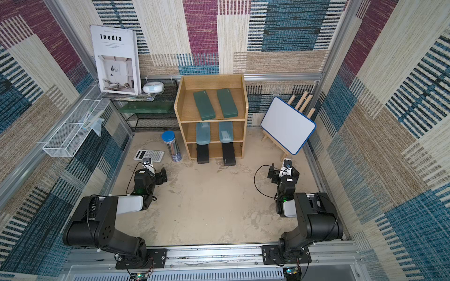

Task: Place the pencil cases on the shelf according to color
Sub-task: Reset both arms

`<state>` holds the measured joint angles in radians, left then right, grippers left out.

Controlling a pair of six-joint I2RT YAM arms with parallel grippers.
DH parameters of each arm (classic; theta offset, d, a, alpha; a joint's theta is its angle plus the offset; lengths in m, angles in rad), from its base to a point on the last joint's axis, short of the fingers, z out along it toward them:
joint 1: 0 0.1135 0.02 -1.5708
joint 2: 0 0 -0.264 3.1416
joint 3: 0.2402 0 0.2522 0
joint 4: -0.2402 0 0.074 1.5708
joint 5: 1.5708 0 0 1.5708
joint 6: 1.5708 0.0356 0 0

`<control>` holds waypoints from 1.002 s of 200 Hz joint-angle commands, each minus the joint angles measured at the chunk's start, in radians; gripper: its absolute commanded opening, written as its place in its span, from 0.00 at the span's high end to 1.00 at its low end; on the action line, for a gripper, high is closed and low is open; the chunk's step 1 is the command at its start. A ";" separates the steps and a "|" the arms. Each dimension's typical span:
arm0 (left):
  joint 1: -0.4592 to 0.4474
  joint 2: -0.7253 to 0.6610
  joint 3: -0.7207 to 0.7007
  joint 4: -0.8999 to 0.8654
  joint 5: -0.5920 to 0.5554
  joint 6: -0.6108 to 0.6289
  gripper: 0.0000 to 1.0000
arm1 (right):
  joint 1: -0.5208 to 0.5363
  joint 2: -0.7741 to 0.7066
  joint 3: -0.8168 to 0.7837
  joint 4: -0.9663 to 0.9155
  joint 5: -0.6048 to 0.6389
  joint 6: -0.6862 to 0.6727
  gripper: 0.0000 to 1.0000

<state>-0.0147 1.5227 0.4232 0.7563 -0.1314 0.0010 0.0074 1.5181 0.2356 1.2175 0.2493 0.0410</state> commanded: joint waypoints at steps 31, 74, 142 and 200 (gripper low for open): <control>0.025 0.005 0.011 0.009 0.082 0.001 0.00 | 0.001 -0.003 0.004 0.013 -0.003 0.004 0.01; 0.025 0.006 0.013 0.006 0.080 -0.001 0.00 | 0.000 -0.002 0.004 0.013 -0.002 0.005 0.01; 0.025 0.007 0.014 0.007 0.079 0.000 0.00 | 0.001 -0.003 0.004 0.013 -0.002 0.004 0.01; 0.025 0.011 0.020 -0.002 0.082 0.000 0.00 | 0.000 -0.002 0.004 0.013 -0.002 0.005 0.01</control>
<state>0.0097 1.5330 0.4393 0.7471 -0.0559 0.0029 0.0074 1.5181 0.2356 1.2171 0.2493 0.0410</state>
